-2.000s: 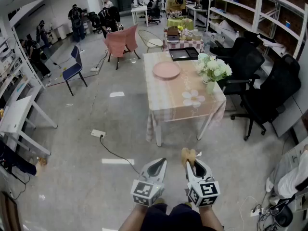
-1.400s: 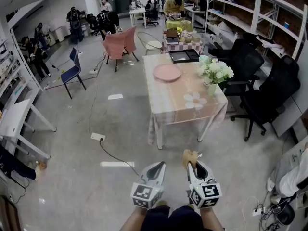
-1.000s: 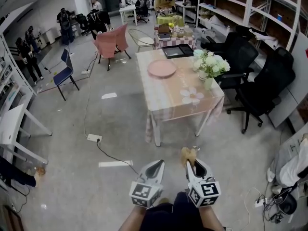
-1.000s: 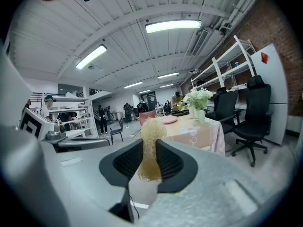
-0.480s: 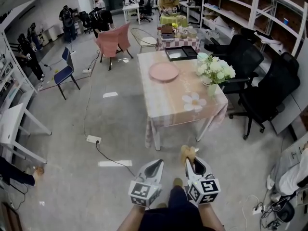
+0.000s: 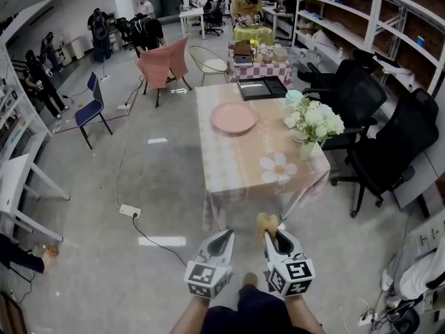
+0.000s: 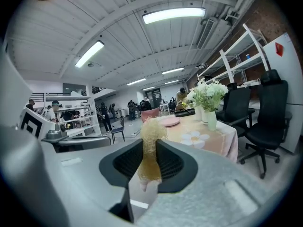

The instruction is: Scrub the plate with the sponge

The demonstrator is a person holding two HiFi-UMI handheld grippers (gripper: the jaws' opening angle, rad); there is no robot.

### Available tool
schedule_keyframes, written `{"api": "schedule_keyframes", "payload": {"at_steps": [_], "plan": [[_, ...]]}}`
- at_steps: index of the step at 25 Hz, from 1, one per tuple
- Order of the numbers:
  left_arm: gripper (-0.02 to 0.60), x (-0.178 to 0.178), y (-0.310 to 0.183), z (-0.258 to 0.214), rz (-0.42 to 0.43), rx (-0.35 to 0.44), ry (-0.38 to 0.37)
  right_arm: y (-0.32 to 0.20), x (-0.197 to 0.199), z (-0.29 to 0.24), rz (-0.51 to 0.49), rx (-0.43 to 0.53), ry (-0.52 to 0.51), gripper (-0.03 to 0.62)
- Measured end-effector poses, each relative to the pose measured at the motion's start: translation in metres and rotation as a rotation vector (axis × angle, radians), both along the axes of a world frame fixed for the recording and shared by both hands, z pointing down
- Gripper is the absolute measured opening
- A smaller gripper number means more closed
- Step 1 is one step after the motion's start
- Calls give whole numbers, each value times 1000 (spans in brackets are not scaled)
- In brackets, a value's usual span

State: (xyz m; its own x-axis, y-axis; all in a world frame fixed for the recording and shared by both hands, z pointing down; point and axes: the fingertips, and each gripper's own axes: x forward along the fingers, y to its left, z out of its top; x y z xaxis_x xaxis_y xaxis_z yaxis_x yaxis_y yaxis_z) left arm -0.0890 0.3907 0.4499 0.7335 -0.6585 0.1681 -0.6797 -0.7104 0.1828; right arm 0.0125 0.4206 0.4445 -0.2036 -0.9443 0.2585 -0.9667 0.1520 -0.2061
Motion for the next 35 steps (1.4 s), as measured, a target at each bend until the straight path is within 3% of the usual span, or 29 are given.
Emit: {"api": "schedule_keyframes", "payload": {"at_steps": [17, 23, 35], "plan": [[11, 54, -88, 3, -82, 1, 1, -93, 60, 5, -73, 6, -23, 83], [11, 73, -97, 6, -87, 12, 2, -101, 79, 14, -77, -6, -33, 83], [11, 80, -92, 17, -95, -45, -29, -93, 93, 24, -73, -53, -63, 83]]}}
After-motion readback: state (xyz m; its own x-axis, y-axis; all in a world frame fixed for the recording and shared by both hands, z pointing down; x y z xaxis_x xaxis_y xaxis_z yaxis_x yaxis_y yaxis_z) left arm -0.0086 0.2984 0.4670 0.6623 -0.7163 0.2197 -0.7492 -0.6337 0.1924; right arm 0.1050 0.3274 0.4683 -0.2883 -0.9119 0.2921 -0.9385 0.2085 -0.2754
